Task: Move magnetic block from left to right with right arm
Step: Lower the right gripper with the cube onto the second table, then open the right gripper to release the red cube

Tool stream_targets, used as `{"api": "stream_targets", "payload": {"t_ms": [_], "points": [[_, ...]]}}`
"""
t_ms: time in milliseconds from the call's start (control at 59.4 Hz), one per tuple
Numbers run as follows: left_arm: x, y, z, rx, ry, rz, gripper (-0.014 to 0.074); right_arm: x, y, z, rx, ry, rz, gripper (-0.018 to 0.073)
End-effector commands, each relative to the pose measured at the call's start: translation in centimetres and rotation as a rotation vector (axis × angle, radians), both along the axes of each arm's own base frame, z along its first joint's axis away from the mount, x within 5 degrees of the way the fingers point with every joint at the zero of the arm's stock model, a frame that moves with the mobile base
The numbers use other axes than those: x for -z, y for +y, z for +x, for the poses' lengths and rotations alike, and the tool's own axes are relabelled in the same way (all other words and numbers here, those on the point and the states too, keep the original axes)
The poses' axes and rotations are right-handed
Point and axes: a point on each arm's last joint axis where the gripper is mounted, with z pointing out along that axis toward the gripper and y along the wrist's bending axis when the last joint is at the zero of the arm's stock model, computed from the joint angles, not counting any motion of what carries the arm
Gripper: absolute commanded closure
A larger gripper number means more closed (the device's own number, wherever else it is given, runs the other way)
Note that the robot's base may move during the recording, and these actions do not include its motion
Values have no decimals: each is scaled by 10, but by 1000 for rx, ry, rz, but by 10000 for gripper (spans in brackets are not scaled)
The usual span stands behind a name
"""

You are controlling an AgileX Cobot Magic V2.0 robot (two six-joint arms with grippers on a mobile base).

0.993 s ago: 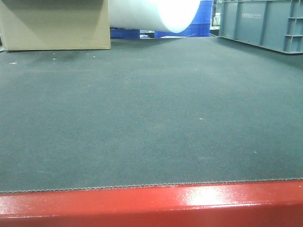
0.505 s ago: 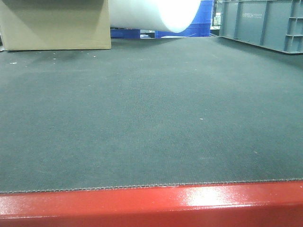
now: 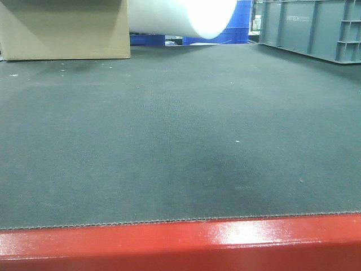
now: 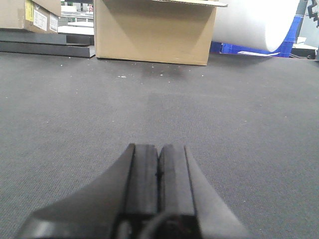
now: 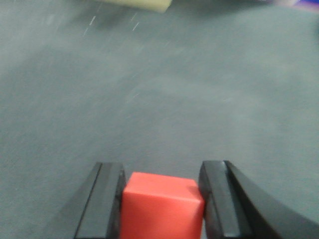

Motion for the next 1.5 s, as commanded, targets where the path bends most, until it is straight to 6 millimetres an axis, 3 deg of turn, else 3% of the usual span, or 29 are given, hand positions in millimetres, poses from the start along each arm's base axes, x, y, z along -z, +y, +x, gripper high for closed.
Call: {"api": "stream_targets", "payload": {"t_ms": [0, 151, 370, 538, 639, 724, 774, 875, 925, 1060, 1279, 1363, 1481], "points": [[-6, 0, -2, 4, -94, -5, 713, -13, 26, 23, -47, -46, 10, 397], [-6, 0, -2, 4, -94, -5, 713, 13, 65, 68, -55, 81, -41, 397], [-6, 0, -2, 4, -94, -5, 713, 79, 108, 127, -47, 239, -116, 397], [-6, 0, -2, 4, -94, -5, 713, 121, 122, 148, -38, 331, -172, 397], [-6, 0, -2, 4, -94, -5, 713, 131, 124, 150, -37, 352, -185, 397], [-6, 0, -2, 4, -94, -5, 713, 130, 124, 150, -38, 348, -182, 374], [-6, 0, -2, 4, -94, -5, 713, 127, 123, 149, -38, 342, -178, 309], [-6, 0, -2, 4, -94, -5, 713, 121, 122, 148, -38, 332, -172, 69], [-6, 0, -2, 4, -94, -5, 713, 118, 121, 146, -36, 333, -173, -97], [-6, 0, -2, 4, -94, -5, 713, 102, 117, 141, -34, 309, -155, -64], [-6, 0, -2, 4, -94, -5, 713, 56, 102, 116, -30, 271, -59, -34], [-6, 0, -2, 4, -94, -5, 713, 44, 92, 101, -36, 248, -24, 78], [-6, 0, -2, 4, -94, -5, 713, 32, 74, 74, -49, 194, 13, 337]]}}
